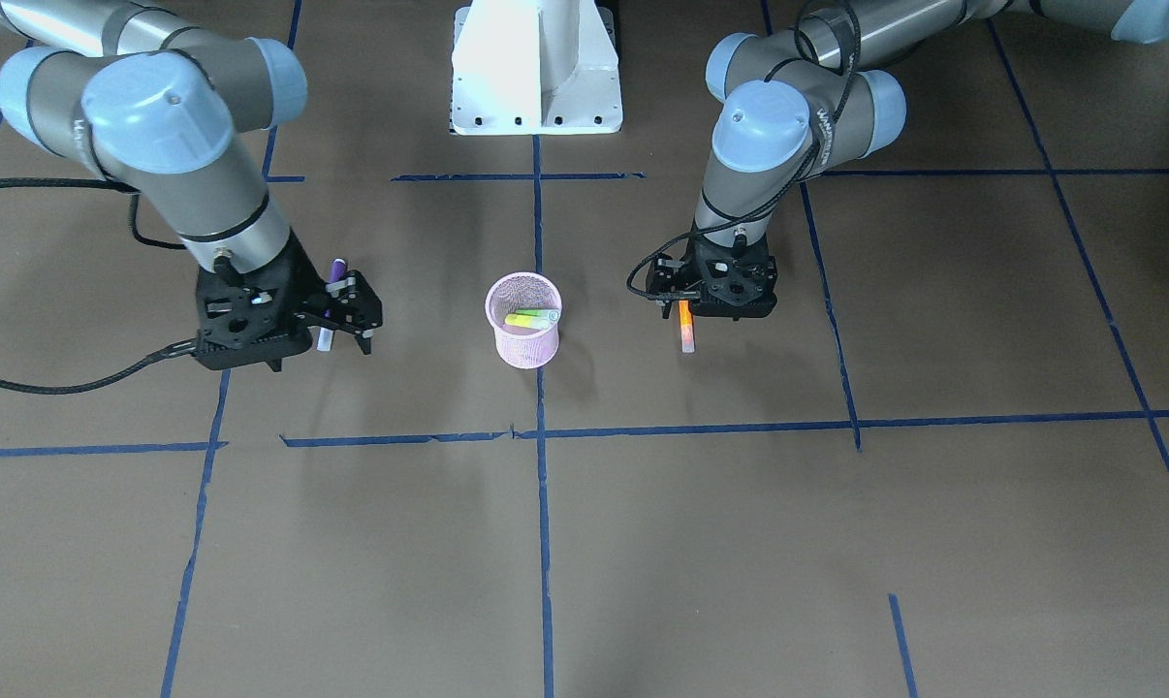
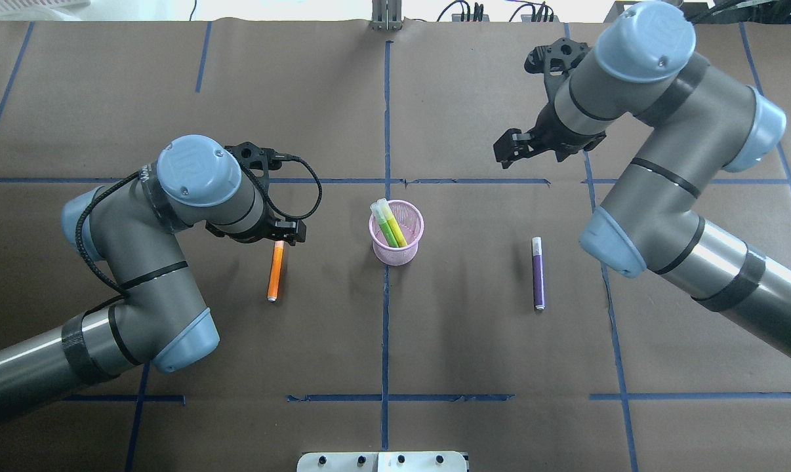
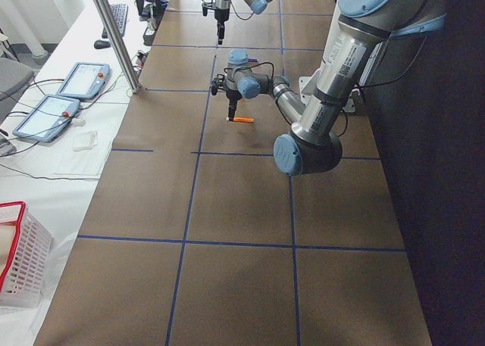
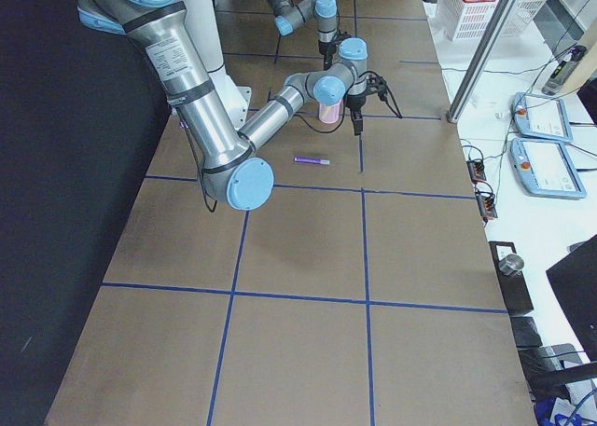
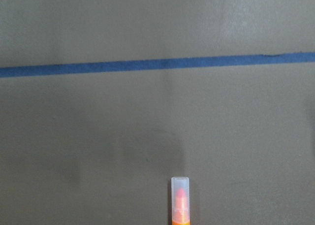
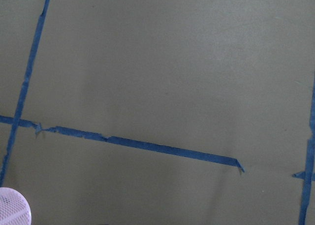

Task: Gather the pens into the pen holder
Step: 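Grasp the orange marker with the left gripper while the right arm withdraws, then lift the orange marker with the left gripper and carry it over the cup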

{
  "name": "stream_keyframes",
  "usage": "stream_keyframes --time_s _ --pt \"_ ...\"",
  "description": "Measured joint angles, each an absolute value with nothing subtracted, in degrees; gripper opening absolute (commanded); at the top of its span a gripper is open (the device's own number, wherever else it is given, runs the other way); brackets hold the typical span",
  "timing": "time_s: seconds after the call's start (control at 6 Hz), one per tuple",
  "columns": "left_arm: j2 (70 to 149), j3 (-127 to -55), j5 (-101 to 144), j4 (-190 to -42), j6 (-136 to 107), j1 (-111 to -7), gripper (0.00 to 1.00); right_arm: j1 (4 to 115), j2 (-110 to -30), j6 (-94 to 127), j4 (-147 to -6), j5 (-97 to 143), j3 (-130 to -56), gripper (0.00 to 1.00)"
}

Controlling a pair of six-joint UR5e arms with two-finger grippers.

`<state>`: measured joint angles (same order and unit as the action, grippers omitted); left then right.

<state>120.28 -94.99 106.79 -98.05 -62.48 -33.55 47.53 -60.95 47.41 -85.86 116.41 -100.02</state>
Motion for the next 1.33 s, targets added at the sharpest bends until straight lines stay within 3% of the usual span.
stream_keyframes --time_s 0.83,1.0,1.33 --pt "122.0 -90.9 106.6 -98.4 -62.4 -32.9 0.61 48.2 -63.5 45.8 -85.9 117.3 -102.3 1.00" --pt "122.0 -90.6 106.6 -98.4 -62.4 -32.9 0.52 48.3 -63.5 45.8 -85.9 117.3 -102.4 1.00" --pt "122.0 -90.4 106.6 -98.4 -62.3 -32.5 0.20 48.3 -63.6 45.8 -85.9 117.3 -102.4 1.00"
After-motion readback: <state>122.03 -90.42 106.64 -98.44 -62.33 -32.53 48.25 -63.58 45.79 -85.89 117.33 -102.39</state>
